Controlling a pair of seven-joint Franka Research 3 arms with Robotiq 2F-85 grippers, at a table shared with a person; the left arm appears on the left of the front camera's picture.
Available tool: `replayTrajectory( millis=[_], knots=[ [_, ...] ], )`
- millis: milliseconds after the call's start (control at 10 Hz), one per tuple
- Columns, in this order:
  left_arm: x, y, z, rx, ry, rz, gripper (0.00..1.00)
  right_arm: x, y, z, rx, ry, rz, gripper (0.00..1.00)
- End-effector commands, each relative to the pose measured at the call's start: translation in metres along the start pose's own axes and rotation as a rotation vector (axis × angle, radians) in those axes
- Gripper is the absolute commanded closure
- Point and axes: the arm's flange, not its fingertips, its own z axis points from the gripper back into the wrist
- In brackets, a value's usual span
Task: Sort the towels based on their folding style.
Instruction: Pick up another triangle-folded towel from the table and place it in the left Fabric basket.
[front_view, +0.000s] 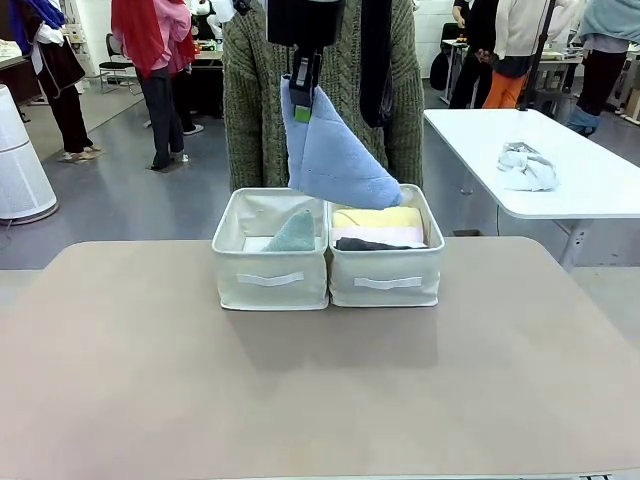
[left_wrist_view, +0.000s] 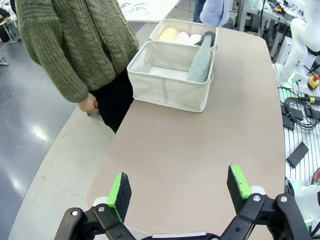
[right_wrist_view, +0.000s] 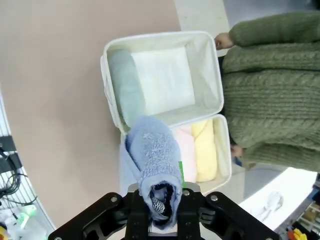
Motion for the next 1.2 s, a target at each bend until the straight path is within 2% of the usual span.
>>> replayTrajectory(
  millis=[0, 300, 500, 600, 800, 1100],
  knots=[
    [0.000, -0.002, 0.001, 0.005, 0.002, 0.001, 0.00, 0.004, -0.003, -0.008, -0.036, -0.048, 0.023, 0.82],
    [0.000, -0.002, 0.001, 0.005, 0.002, 0.001, 0.00, 0.005, -0.002, -0.004, -0.011, -0.024, 0.007, 0.82],
    [0.000, -0.002, 0.001, 0.005, 0.002, 0.001, 0.00, -0.008, -0.028, 0.004, 0.077, -0.126, 0.058, 0.82],
    [0.000, -0.002, 0.001, 0.005, 0.002, 0.001, 0.00, -0.006, -0.034, 0.009, 0.066, -0.115, 0.105, 0.82],
    [0.000, -0.002, 0.001, 0.005, 0.002, 0.001, 0.00, 0.006, -0.046, 0.012, 0.087, -0.089, 0.227, 0.82],
    [0.000, -0.002, 0.001, 0.005, 0.002, 0.001, 0.00, 0.038, -0.069, -0.015, 0.124, -0.146, 0.321, 0.82]
  ],
)
